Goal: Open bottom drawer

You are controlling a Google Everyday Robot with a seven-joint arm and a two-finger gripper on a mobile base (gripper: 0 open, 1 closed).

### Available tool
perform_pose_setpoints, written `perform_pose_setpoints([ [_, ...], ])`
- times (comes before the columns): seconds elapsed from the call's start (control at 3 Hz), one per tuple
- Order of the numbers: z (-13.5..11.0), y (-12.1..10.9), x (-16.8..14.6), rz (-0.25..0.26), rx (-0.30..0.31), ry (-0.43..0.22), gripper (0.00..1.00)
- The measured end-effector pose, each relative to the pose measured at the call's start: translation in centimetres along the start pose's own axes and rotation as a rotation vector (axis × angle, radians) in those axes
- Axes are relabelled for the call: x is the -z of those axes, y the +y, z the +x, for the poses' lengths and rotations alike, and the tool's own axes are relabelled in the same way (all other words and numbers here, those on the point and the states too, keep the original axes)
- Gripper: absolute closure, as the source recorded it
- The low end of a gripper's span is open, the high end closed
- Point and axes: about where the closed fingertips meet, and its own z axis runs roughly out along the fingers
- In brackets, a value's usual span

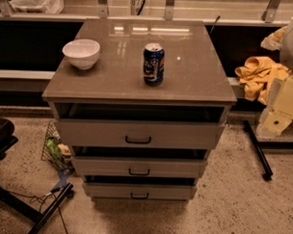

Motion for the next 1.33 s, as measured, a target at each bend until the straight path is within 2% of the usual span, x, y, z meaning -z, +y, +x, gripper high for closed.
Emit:
perform_pose_setpoints([
  [0.33, 0.0, 0.0, 0.0, 0.0, 0.0, 0.0, 0.0],
  [0.67, 0.6, 0.0, -1.0, 0.016, -0.007, -0.045, 0.0],
  [1.0, 2.8, 1.7, -4.8, 0.024, -0.024, -0.17, 0.0],
  [1.33, 5.9, 5.5, -12.0, -0.026, -0.087, -0.305, 0.0],
])
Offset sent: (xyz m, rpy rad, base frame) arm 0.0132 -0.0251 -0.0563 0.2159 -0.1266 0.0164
